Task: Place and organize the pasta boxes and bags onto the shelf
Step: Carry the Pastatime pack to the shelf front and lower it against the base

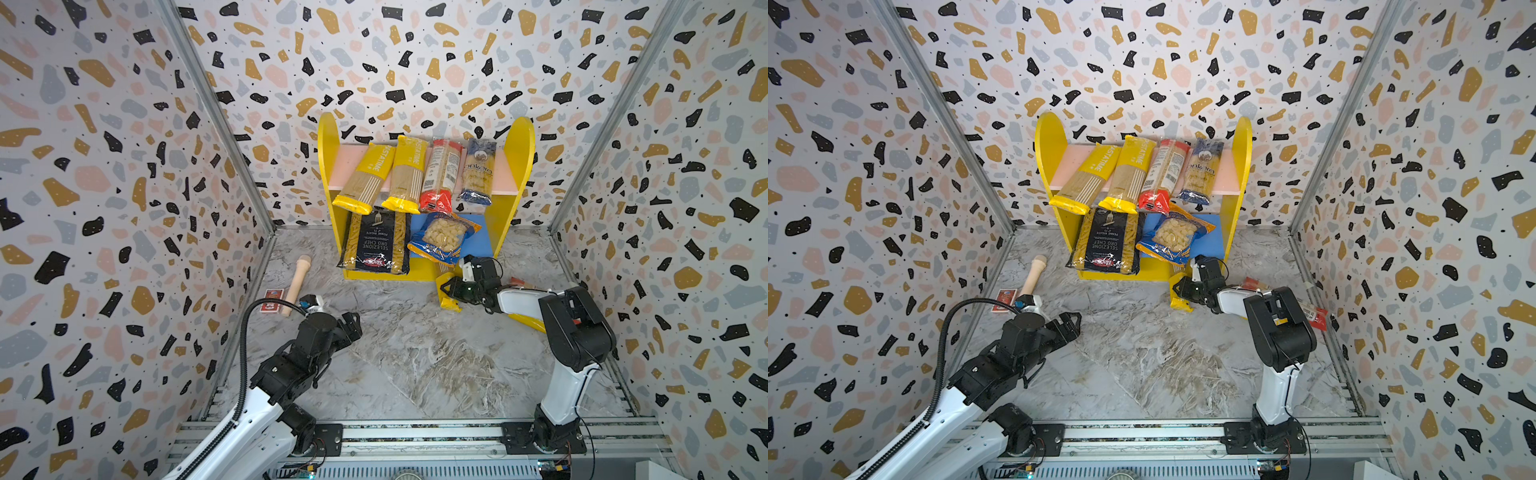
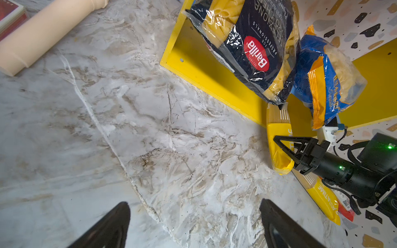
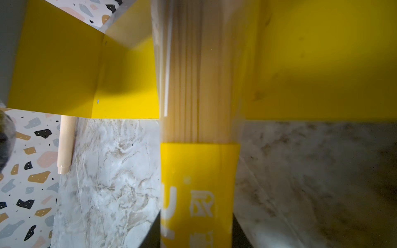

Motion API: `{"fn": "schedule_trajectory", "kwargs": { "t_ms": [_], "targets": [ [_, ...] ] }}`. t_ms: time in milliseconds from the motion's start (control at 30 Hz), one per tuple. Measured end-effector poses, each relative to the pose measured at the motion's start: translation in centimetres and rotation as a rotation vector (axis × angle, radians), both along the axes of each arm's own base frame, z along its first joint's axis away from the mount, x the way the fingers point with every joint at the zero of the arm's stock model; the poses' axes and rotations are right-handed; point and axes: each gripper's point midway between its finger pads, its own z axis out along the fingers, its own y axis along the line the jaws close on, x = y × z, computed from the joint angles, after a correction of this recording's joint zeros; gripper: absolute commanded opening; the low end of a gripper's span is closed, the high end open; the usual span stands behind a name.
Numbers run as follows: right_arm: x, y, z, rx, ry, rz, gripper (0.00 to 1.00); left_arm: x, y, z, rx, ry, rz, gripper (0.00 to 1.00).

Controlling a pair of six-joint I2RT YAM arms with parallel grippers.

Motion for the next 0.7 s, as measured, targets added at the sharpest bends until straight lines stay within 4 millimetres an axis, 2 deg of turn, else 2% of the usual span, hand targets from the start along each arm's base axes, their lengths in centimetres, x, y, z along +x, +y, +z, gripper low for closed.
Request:
{"fn": "schedule_trajectory", "kwargs": {
  "t_ms": [533, 600, 700],
  "targets": [
    [2.4, -0.1, -0.1, 0.037, -0.017, -0.030, 0.05, 0.7, -0.4, 0.7, 0.011, -0.016, -0.012, 0.95],
    [2.4, 0.0, 0.0, 0.046, -0.013, -0.037, 0.09, 0.7, -0.4, 0.7, 0.012, -0.015, -0.012, 0.95],
    [2.4, 0.0, 0.1, 0.058, -0.011, -0.040, 0.21, 0.7, -0.3, 0.7, 0.013, -0.016, -0.010, 0.95]
  ]
}}
